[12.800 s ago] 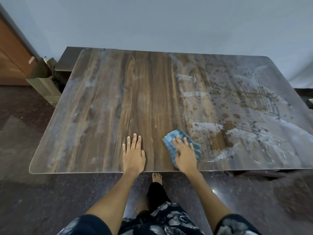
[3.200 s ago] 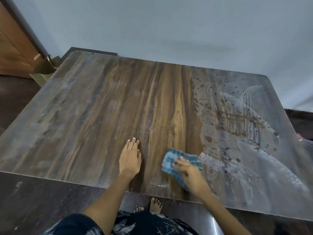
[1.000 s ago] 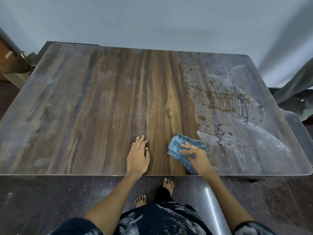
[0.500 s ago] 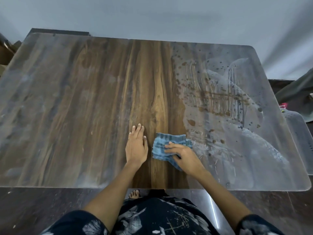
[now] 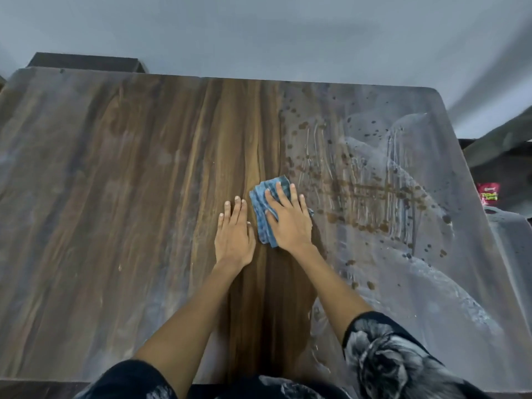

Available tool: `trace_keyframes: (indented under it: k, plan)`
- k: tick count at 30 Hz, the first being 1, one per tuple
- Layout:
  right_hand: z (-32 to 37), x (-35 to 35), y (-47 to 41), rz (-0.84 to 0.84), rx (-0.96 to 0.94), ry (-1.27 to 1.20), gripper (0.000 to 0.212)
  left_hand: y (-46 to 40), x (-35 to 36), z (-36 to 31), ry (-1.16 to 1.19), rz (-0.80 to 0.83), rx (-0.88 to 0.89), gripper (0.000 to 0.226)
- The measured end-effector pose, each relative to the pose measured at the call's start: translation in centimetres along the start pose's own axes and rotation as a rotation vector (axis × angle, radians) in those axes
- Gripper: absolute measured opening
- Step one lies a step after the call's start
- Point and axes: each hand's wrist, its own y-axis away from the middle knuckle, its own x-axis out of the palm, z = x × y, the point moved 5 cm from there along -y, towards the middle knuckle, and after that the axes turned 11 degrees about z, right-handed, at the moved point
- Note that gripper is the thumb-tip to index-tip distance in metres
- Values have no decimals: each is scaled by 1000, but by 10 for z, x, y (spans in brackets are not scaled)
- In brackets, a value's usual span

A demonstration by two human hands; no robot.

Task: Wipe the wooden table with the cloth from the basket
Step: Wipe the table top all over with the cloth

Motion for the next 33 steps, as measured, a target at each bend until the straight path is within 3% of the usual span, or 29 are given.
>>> trace_keyframes:
  k: [4,13,20,24,29,33]
  plan:
    - [-13,-1,-13,-18,-32,40,48,-40,-4,-13,-35,48,-19,53]
    - [-62,-47,-118,-55,140,48,48,-149,-26,-42,-128,71,95,53]
    - [-100,-86,-210,-99,229,76,48,-242,-45,-56,-148,27,122,53]
    - [-109,-107,-271,-101,255,68,48,-254,-42,-54,-137,-55,118,53]
    - [-88,-118,-322,-97,151,83,48,-253,-42,-53,-86,-124,142,49]
    - [-65,-103,-290,-57,-135,173,47,-250,-43,-51,-35,-178,149,51]
